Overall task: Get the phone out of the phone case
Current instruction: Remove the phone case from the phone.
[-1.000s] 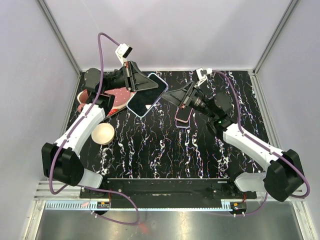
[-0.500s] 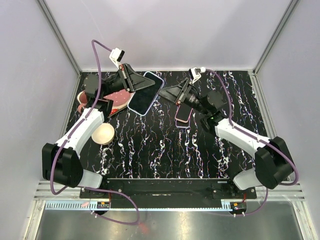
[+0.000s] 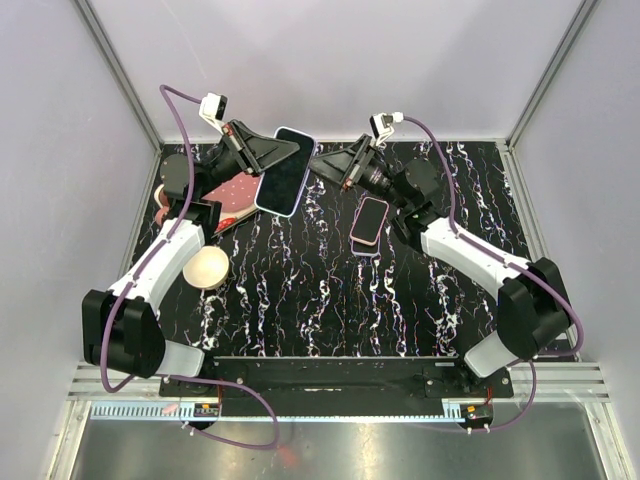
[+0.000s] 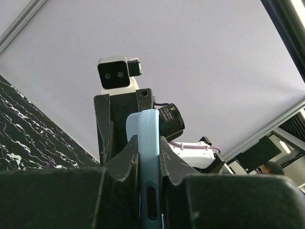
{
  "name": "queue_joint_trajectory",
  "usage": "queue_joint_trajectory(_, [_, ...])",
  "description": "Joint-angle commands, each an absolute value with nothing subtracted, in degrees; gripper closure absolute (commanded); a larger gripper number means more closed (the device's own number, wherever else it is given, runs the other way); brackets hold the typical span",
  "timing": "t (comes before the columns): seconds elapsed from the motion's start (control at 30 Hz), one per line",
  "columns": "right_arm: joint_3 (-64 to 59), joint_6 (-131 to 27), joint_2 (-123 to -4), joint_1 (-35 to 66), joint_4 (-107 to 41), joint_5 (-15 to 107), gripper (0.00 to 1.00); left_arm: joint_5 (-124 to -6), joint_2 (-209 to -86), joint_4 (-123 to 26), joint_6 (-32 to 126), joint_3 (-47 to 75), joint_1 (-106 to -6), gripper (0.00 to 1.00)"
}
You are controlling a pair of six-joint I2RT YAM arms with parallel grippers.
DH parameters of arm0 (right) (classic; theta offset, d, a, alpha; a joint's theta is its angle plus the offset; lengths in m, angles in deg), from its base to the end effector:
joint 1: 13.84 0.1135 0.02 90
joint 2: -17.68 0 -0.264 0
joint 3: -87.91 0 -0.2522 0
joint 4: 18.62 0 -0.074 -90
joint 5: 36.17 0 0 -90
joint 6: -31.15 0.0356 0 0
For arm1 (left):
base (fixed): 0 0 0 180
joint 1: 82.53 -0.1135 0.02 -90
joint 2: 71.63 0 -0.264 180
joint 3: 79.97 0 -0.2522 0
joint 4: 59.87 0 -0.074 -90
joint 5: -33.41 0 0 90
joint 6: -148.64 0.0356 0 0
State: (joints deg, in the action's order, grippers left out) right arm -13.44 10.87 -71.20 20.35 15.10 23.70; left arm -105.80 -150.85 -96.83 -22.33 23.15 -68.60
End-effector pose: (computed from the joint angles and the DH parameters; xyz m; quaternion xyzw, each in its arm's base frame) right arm 0.2870 0.2166 0.3744 -0.0454 0.5706 0.7238 0.3854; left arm 0.2873 -0.0990 0.4178 0.0741 0.5558 -0.7239 0.4019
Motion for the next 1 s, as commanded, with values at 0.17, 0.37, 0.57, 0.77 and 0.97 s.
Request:
queue_joint_trajectory(0.17, [-12.2, 0.8, -74.0, 27.6, -1.1, 7.5, 0.76, -103.7, -149.4, -107.7, -25.4, 21.6, -63.7, 1.0])
queue_joint_trajectory(0.37, [-14.2, 0.3, -72.7, 26.2, -5.9, 13.8, 1.0, -104.2, -149.2, -106.8, -25.5, 21.4, -63.8, 1.0])
queue_joint_trajectory(0.57, [-17.5, 1.2, -68.3, 21.2, -12.5, 19.7, 1.0, -104.8, -148.3, -101.0, -22.3, 22.4, -63.9, 0.68])
queue_joint_trajectory(0.77, [-15.2, -6.5, -61.3, 18.4, -27.4, 27.5, 1.0, -105.3, -148.3, -95.1, -18.7, 22.0, -64.0, 0.06])
queue_joint_trajectory(0.97, [-14.3, -9.0, -57.7, 18.2, -32.0, 32.4, 1.0, -105.0, -149.1, -93.7, -18.1, 23.8, -63.9, 0.01])
